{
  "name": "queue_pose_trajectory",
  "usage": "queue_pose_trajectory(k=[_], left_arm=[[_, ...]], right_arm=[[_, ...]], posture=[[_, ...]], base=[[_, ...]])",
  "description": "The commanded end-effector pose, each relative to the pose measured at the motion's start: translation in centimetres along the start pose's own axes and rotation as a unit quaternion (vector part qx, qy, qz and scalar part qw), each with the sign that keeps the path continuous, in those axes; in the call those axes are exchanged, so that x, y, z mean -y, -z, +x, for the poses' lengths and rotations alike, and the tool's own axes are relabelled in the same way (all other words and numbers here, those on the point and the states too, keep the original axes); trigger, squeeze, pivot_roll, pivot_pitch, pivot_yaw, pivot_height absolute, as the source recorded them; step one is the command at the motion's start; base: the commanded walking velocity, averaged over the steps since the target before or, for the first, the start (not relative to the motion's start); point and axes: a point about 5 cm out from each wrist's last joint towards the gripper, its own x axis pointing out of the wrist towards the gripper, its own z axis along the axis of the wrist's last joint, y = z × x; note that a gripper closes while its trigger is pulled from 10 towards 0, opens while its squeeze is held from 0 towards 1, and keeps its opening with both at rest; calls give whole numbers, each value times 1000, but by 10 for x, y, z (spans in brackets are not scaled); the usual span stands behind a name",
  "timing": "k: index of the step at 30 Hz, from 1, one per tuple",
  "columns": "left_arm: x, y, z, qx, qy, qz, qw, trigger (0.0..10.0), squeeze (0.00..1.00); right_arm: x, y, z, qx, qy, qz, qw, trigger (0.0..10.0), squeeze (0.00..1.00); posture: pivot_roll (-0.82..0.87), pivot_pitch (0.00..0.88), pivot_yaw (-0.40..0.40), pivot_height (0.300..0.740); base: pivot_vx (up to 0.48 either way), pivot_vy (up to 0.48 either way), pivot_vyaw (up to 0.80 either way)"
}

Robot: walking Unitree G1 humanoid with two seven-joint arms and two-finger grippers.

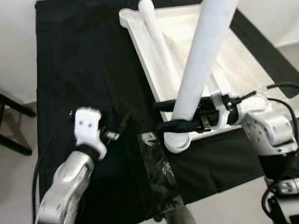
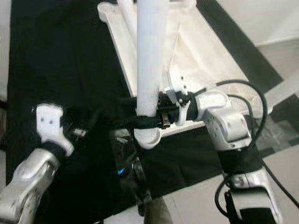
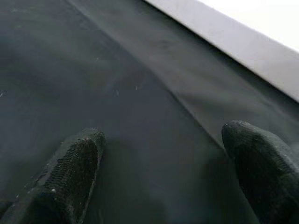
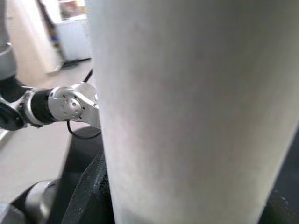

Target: Building children table

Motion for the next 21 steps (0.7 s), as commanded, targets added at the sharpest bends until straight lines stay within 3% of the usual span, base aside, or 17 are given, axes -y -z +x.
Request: queue_pose_trajectory(k=[1,7,12,14,15,18,21], left_arm=[[8,0,-4,2,21,9,1000,10000,0],[17,-4,-10,6,38,27,999,10000,0],[17,-27,-13,45,38,44,997,10000,0],[12,-54,-10,93,51,62,992,10000,0],[12,-54,-10,93,51,62,992,10000,0],[9,-88,-7,154,82,86,981,10000,0],[12,-99,-10,170,126,101,972,10000,0]], right_arm=[[-1,-1,3,7,-32,-2,999,10000,0],[2,3,7,-19,-81,-3,997,10000,0],[2,-3,2,-45,-112,-1,993,10000,0],[6,-15,-4,-40,-113,6,993,10000,0],[6,-15,-4,-40,-113,6,993,10000,0],[8,-23,-13,-47,-107,7,993,10000,0],[8,-24,-18,-57,-102,4,993,10000,0]], posture=[[63,346,-99,740],[76,382,-102,740],[81,414,-101,740],[87,437,-107,740],[87,437,-107,740],[92,452,-106,740],[94,460,-99,740]], base=[[0,0,0],[0,0,0],[0,0,0],[0,0,0],[0,0,0],[0,0,0],[0,0,0]])
